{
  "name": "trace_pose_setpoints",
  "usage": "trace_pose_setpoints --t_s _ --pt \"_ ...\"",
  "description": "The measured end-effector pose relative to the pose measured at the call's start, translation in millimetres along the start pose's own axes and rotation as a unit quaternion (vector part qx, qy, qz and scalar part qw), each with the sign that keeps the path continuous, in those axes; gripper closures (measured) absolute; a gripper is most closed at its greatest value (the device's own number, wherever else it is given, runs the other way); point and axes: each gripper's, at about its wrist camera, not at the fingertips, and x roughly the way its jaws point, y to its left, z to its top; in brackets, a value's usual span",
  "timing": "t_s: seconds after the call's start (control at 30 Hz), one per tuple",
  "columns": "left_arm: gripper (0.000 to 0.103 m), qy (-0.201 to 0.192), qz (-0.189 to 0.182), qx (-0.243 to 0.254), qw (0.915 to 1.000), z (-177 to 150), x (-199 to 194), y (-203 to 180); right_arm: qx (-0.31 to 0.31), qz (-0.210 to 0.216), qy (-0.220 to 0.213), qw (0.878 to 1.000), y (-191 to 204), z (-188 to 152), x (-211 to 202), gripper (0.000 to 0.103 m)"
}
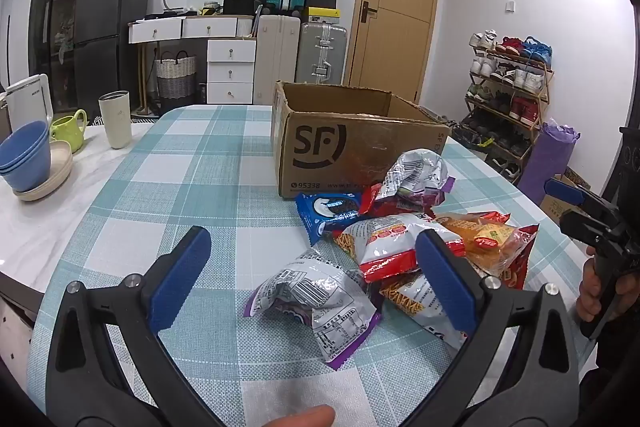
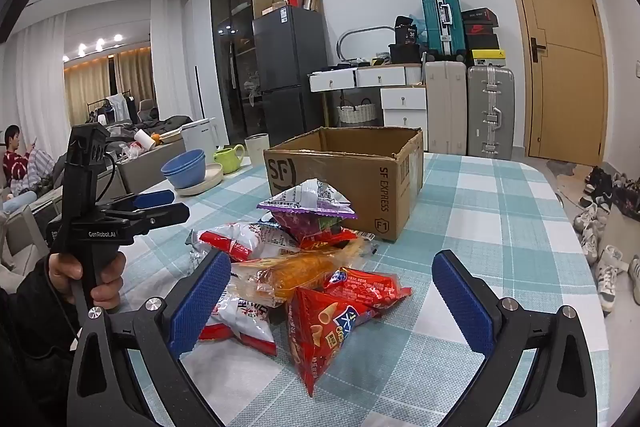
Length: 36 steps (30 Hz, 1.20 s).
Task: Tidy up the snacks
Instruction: 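Move both tools toward the snack pile in front of the cardboard box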
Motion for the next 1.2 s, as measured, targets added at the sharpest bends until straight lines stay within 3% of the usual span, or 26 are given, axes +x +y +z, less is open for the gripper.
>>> trace_pose_setpoints --t_s 0.8,1.2 --pt "0.001 -0.001 0.002 0.003 1.0000 -0.3 -1.0 -0.4 0.007 -0.001 0.005 1.000 -2.7 0.1 5.2 0.000" --pt "0.001 0.003 0.006 -0.006 1.0000 1.7 -0.8 3.3 0.038 -0.030 0.018 0.999 -16.1 -0.2 8.5 0.000"
